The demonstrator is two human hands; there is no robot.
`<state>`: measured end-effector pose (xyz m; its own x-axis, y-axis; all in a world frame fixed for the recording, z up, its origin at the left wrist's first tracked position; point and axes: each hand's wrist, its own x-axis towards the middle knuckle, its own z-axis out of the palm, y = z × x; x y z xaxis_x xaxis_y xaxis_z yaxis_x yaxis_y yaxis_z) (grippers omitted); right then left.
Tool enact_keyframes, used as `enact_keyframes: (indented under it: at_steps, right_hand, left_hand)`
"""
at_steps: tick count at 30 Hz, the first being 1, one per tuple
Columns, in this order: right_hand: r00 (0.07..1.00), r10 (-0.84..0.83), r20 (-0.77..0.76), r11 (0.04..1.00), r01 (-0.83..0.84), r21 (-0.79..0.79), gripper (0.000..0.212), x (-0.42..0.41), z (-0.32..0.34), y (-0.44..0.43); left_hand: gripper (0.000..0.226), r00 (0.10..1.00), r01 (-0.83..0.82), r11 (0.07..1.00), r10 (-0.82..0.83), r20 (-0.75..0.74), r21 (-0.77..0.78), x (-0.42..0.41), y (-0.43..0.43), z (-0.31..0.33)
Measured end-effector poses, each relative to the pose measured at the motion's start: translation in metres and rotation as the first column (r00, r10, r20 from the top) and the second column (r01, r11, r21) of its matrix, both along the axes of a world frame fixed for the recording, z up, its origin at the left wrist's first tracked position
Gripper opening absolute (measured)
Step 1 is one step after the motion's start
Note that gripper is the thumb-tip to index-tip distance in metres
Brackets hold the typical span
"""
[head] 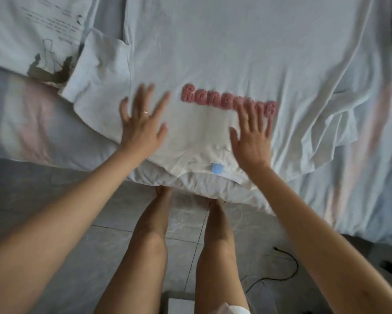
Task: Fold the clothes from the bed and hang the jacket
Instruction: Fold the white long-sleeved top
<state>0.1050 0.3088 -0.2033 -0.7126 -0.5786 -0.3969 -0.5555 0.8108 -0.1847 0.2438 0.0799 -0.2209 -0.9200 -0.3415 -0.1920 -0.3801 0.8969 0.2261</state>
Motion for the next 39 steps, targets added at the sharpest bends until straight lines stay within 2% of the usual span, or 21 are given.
enact_keyframes:
  at_steps: [1, 2, 4, 5, 7, 9, 11, 14, 16, 18, 19, 20, 22, 24, 25, 28, 31, 34, 37, 38, 39]
  right_hand:
    - [0.999, 0.024, 0.048, 0.993, -0.03, 0.118, 0.067, -0.015, -0.006, 0.031]
    - [0.994, 0.069, 0.088, 0.974, -0.086, 0.212, 0.069, -0.025, -0.012, 0.063]
    - [0.992, 0.042, 0.118, 0.915, -0.085, 0.395, 0.07, -0.04, -0.02, 0.143]
    - [0.988, -0.084, 0.129, 0.878, 0.013, 0.478, 0.072, -0.045, -0.021, 0.178]
    - [0.907, -0.394, 0.147, 0.805, 0.263, 0.532, 0.081, -0.05, -0.011, 0.237]
    - [0.828, -0.535, 0.169, 0.798, 0.429, 0.424, 0.072, -0.047, 0.006, 0.257]
    - [0.784, -0.613, 0.098, 0.784, 0.59, 0.192, 0.05, -0.054, 0.016, 0.257]
    - [0.58, -0.772, 0.258, 0.572, 0.812, -0.115, 0.052, -0.091, 0.013, 0.214]
    - [0.438, -0.827, 0.353, 0.404, 0.899, -0.169, 0.068, -0.127, -0.002, 0.199]
    - [0.348, -0.863, 0.365, 0.299, 0.936, -0.186, 0.073, -0.154, -0.019, 0.186]
    - [0.34, -0.868, 0.361, 0.295, 0.939, -0.175, 0.064, -0.165, -0.019, 0.184]
    - [0.372, -0.87, 0.325, 0.341, 0.928, -0.149, 0.05, -0.172, -0.021, 0.183]
    - [0.52, -0.828, 0.211, 0.517, 0.853, -0.075, 0.032, -0.18, -0.02, 0.188]
    - [0.609, -0.771, 0.183, 0.592, 0.793, -0.144, 0.027, -0.182, -0.015, 0.204]
    - [0.588, -0.778, 0.221, 0.556, 0.808, -0.197, 0.025, -0.181, -0.012, 0.216]
    - [0.439, -0.818, 0.371, 0.336, 0.889, -0.31, 0.021, -0.179, -0.01, 0.257]
    - [0.414, -0.761, 0.5, 0.303, 0.908, -0.291, 0.014, -0.165, -0.006, 0.274]
    - [0.351, -0.722, 0.596, 0.218, 0.933, -0.286, 0.018, -0.16, 0.0, 0.27]
    - [0.357, -0.694, 0.626, 0.12, 0.914, -0.388, 0.02, -0.156, 0.007, 0.254]
    - [0.423, -0.689, 0.589, 0.154, 0.879, -0.451, 0.02, -0.153, 0.012, 0.246]
    - [0.515, -0.674, 0.529, 0.224, 0.825, -0.518, 0.024, -0.149, 0.019, 0.237]
  left_hand:
    - [0.07, 0.986, 0.154, 0.988, -0.153, 0.073, -0.006, 0.004, 0.012, -0.013]
    - [0.072, 0.965, 0.222, 0.975, -0.218, 0.144, -0.006, 0.013, 0.017, -0.025]
    - [0.071, 0.957, 0.172, 0.985, -0.162, 0.242, -0.019, 0.033, 0.019, -0.042]
    - [0.071, 0.96, 0.093, 0.995, -0.08, 0.27, -0.037, 0.044, 0.016, -0.044]
    - [0.073, 0.942, -0.089, 0.995, 0.1, 0.321, -0.048, 0.045, 0.027, -0.038]
    - [0.079, 0.919, -0.244, 0.969, 0.242, 0.312, -0.034, 0.029, 0.048, -0.025]
    - [0.076, 0.956, -0.212, 0.977, 0.208, 0.207, -0.003, 0.001, 0.084, -0.014]
    - [0.065, 0.996, 0.022, 0.996, -0.029, 0.083, 0.087, -0.035, 0.133, -0.011]
    - [0.059, 0.989, 0.138, 0.981, -0.143, 0.026, 0.134, -0.069, 0.175, -0.011]
    - [0.06, 0.986, 0.162, 0.974, -0.164, 0.003, 0.16, -0.098, 0.204, -0.01]
    - [0.062, 0.99, 0.141, 0.976, -0.142, -0.005, 0.168, -0.114, 0.218, -0.012]
    - [0.065, 0.994, 0.108, 0.979, -0.108, -0.011, 0.172, -0.127, 0.225, -0.013]
    - [0.068, 1.0, 0.027, 0.986, -0.026, -0.013, 0.164, -0.152, 0.233, -0.016]
    - [0.065, 0.998, -0.062, 0.985, 0.063, 0.0, 0.163, -0.172, 0.236, -0.021]
    - [0.065, 0.995, -0.097, 0.981, 0.096, 0.017, 0.165, -0.179, 0.236, -0.024]
    - [0.069, 0.988, -0.15, 0.978, 0.142, 0.069, 0.146, -0.196, 0.25, -0.033]
    - [0.075, 0.984, -0.139, 0.987, 0.128, 0.122, 0.08, -0.197, 0.276, -0.038]
    - [0.077, 0.978, 0.123, 0.989, -0.136, 0.157, 0.085, -0.192, 0.314, -0.038]
    - [0.072, 0.864, 0.427, 0.849, -0.485, 0.137, 0.31, -0.178, 0.34, -0.031]
    - [0.066, 0.854, 0.413, 0.782, -0.511, 0.101, 0.467, -0.177, 0.344, -0.026]
    - [0.059, 0.901, 0.297, 0.696, -0.431, 0.05, 0.654, -0.179, 0.346, -0.02]
